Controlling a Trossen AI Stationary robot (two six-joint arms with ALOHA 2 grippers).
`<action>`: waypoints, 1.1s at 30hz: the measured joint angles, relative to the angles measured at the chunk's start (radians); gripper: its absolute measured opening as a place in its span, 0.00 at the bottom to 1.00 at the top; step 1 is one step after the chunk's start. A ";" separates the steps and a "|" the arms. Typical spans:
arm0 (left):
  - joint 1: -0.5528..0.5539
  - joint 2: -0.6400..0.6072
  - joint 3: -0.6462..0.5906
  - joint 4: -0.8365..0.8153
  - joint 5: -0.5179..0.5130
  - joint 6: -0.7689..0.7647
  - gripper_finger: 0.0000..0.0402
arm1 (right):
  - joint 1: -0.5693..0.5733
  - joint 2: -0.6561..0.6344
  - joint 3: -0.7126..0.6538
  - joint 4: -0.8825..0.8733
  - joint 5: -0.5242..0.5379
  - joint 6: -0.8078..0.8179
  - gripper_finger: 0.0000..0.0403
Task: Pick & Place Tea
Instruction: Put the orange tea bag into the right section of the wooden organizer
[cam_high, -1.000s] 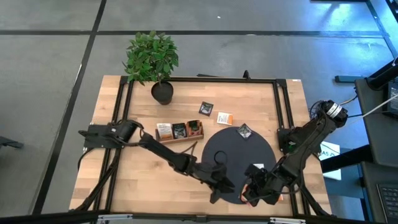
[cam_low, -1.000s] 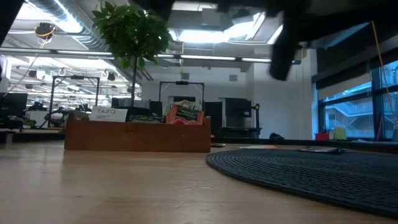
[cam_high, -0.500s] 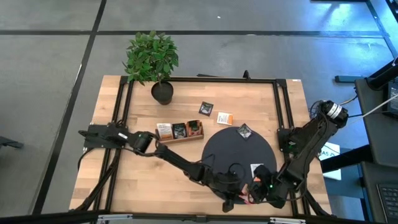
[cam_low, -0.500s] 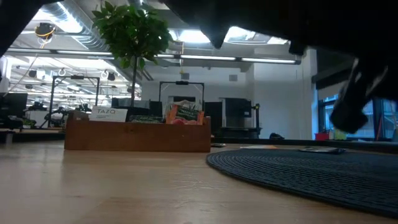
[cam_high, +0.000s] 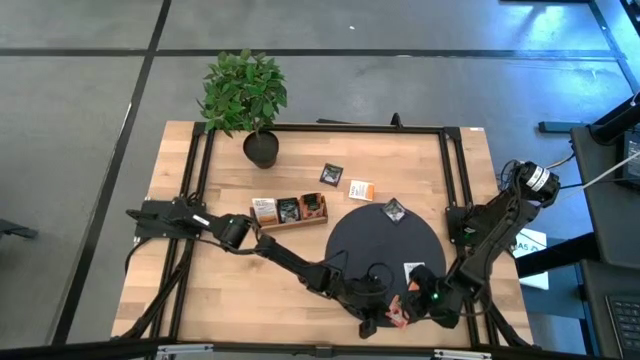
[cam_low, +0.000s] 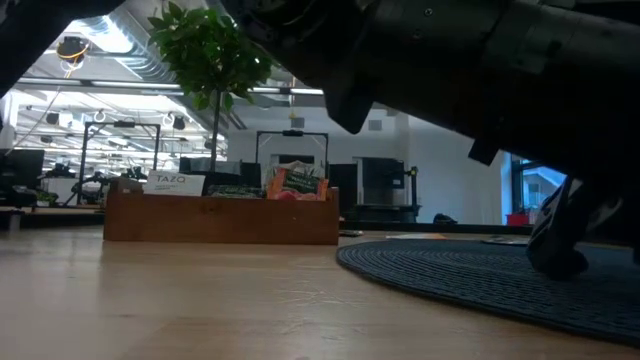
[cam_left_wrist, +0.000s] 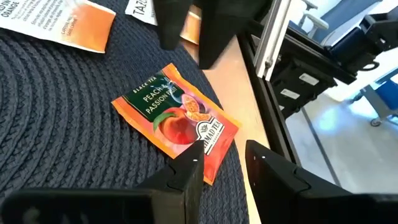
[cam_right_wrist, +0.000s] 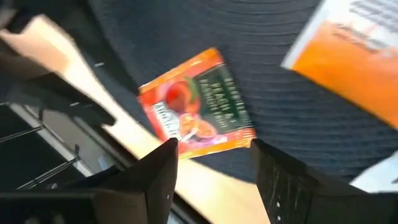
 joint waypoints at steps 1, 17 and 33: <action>0.000 0.000 0.000 -0.002 0.000 0.006 0.28 | 0.000 0.000 -0.007 0.000 -0.007 0.002 0.50; 0.016 0.001 -0.002 -0.013 -0.017 0.015 0.28 | -0.006 0.098 -0.031 0.154 -0.072 0.045 0.50; 0.021 -0.009 -0.006 -0.064 0.054 0.128 0.28 | -0.025 0.143 -0.031 0.226 -0.009 0.053 0.36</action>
